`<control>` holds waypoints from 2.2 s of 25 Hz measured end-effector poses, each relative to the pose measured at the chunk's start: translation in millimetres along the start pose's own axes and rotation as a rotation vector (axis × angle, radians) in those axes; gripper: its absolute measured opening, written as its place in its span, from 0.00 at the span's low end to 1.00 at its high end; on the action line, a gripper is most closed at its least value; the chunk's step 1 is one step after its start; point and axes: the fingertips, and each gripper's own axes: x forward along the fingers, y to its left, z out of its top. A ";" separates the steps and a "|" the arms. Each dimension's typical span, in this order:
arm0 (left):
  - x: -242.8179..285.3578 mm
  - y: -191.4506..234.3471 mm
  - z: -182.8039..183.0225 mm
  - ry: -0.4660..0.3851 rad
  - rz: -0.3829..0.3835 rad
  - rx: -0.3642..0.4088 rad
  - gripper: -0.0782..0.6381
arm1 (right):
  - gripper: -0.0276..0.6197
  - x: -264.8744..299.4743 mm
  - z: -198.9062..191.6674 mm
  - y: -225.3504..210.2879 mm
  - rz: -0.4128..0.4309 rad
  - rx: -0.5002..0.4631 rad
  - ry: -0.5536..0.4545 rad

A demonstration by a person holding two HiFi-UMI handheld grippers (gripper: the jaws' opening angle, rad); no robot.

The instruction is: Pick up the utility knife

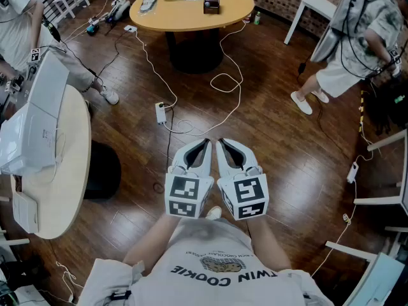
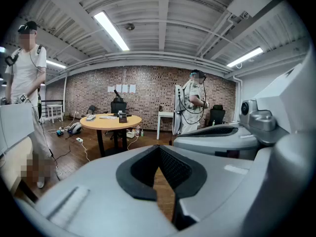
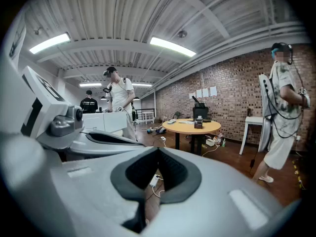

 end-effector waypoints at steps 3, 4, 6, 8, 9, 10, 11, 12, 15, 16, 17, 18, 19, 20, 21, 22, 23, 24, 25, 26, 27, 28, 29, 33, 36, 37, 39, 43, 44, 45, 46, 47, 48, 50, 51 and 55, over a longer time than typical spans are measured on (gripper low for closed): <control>17.1 19.5 9.2 -0.016 -0.005 0.012 0.12 | 0.05 24.9 5.5 -7.3 -0.009 -0.002 -0.002; 23.7 26.6 11.7 -0.019 -0.008 0.010 0.12 | 0.05 34.1 7.9 -9.0 -0.009 -0.003 -0.002; 38.4 41.1 16.8 -0.023 -0.018 -0.002 0.12 | 0.05 54.0 13.4 -12.4 -0.010 -0.006 0.000; 53.0 56.2 23.9 -0.025 -0.029 -0.007 0.12 | 0.05 74.7 19.9 -16.9 -0.014 -0.007 0.003; 59.6 64.1 27.4 -0.025 -0.034 -0.007 0.12 | 0.05 84.9 23.1 -19.0 -0.018 -0.005 0.005; 65.8 72.3 30.4 -0.026 -0.039 -0.006 0.12 | 0.05 95.0 26.4 -20.8 -0.023 -0.004 0.008; 71.7 80.8 33.6 -0.027 -0.045 -0.004 0.12 | 0.05 105.1 30.0 -22.0 -0.028 -0.003 0.009; 77.1 89.4 37.3 -0.029 -0.051 -0.002 0.12 | 0.05 115.1 34.1 -22.8 -0.034 -0.004 0.009; 90.7 112.5 48.1 -0.031 -0.073 0.006 0.12 | 0.05 141.7 45.6 -24.5 -0.053 -0.003 0.014; 94.4 119.1 51.2 -0.033 -0.080 0.008 0.12 | 0.05 149.5 48.8 -24.7 -0.059 -0.002 0.016; 97.8 125.6 54.0 -0.036 -0.086 0.008 0.12 | 0.05 157.2 52.1 -24.3 -0.064 -0.003 0.019; 100.8 132.3 56.2 -0.038 -0.092 0.007 0.12 | 0.05 164.8 55.4 -23.2 -0.068 -0.005 0.020; 103.5 139.3 58.1 -0.042 -0.098 0.004 0.12 | 0.05 172.3 58.5 -21.7 -0.070 -0.007 0.022; 106.1 146.4 59.8 -0.045 -0.104 0.000 0.12 | 0.05 179.6 61.2 -20.1 -0.073 -0.008 0.024; 108.6 153.7 61.6 -0.048 -0.110 -0.003 0.12 | 0.05 186.8 63.6 -18.9 -0.078 -0.009 0.026; 111.0 160.7 63.4 -0.051 -0.115 -0.006 0.12 | 0.05 193.9 65.6 -18.1 -0.084 -0.010 0.028; 113.3 167.8 65.3 -0.054 -0.119 -0.008 0.12 | 0.05 200.9 67.5 -17.2 -0.090 -0.010 0.030; 115.2 174.7 67.1 -0.056 -0.123 -0.008 0.12 | 0.05 207.8 69.5 -15.8 -0.094 -0.011 0.032; 116.8 181.4 68.5 -0.059 -0.128 -0.009 0.12 | 0.05 214.3 71.3 -13.9 -0.097 -0.012 0.034; 118.3 187.5 69.2 -0.060 -0.132 -0.011 0.12 | 0.05 220.2 72.7 -11.8 -0.099 -0.015 0.036; 119.9 192.9 69.3 -0.061 -0.138 -0.011 0.12 | 0.05 225.6 73.6 -10.3 -0.103 -0.018 0.039; 121.7 197.5 69.2 -0.060 -0.145 -0.009 0.12 | 0.05 230.4 74.3 -9.6 -0.109 -0.021 0.041; 123.7 201.4 69.6 -0.058 -0.151 -0.006 0.12 | 0.05 234.8 75.2 -9.7 -0.116 -0.022 0.044; 132.2 213.0 72.4 -0.056 -0.168 -0.001 0.12 | 0.05 248.8 78.2 -11.4 -0.132 -0.017 0.046; 139.4 218.4 73.3 -0.054 -0.178 0.003 0.12 | 0.05 256.3 78.2 -13.9 -0.139 -0.014 0.047; 142.2 219.3 73.5 -0.052 -0.182 0.004 0.12 | 0.05 258.5 78.1 -15.9 -0.142 -0.012 0.048; 148.7 220.5 73.9 -0.048 -0.187 0.006 0.12 | 0.05 263.3 77.9 -21.4 -0.147 -0.006 0.049; 165.6 222.8 77.0 -0.037 -0.190 0.013 0.12 | 0.05 274.9 78.8 -35.8 -0.147 0.002 0.049; 171.2 223.4 79.0 -0.036 -0.191 0.017 0.12 | 0.05 278.6 79.5 -40.8 -0.148 0.004 0.048; 177.4 224.1 81.0 -0.035 -0.192 0.021 0.12 | 0.05 282.7 80.3 -46.3 -0.148 0.005 0.047; 184.1 225.0 82.9 -0.032 -0.193 0.024 0.12 | 0.05 287.1 81.1 -52.0 -0.149 0.007 0.046; 191.2 226.2 84.7 -0.030 -0.194 0.027 0.12 | 0.05 291.8 82.1 -58.0 -0.150 0.009 0.046; 198.7 227.4 86.8 -0.028 -0.195 0.029 0.12 | 0.05 296.7 83.3 -64.1 -0.150 0.011 0.045; 214.6 230.0 91.4 -0.024 -0.196 0.032 0.12 | 0.05 306.8 86.0 -77.2 -0.150 0.014 0.043; 223.4 230.9 93.9 -0.021 -0.195 0.033 0.12 | 0.05 311.7 87.2 -84.5 -0.149 0.015 0.042; 260.9 231.7 106.8 -0.008 -0.191 0.032 0.12 | 0.05 330.5 93.5 -117.7 -0.139 0.019 0.045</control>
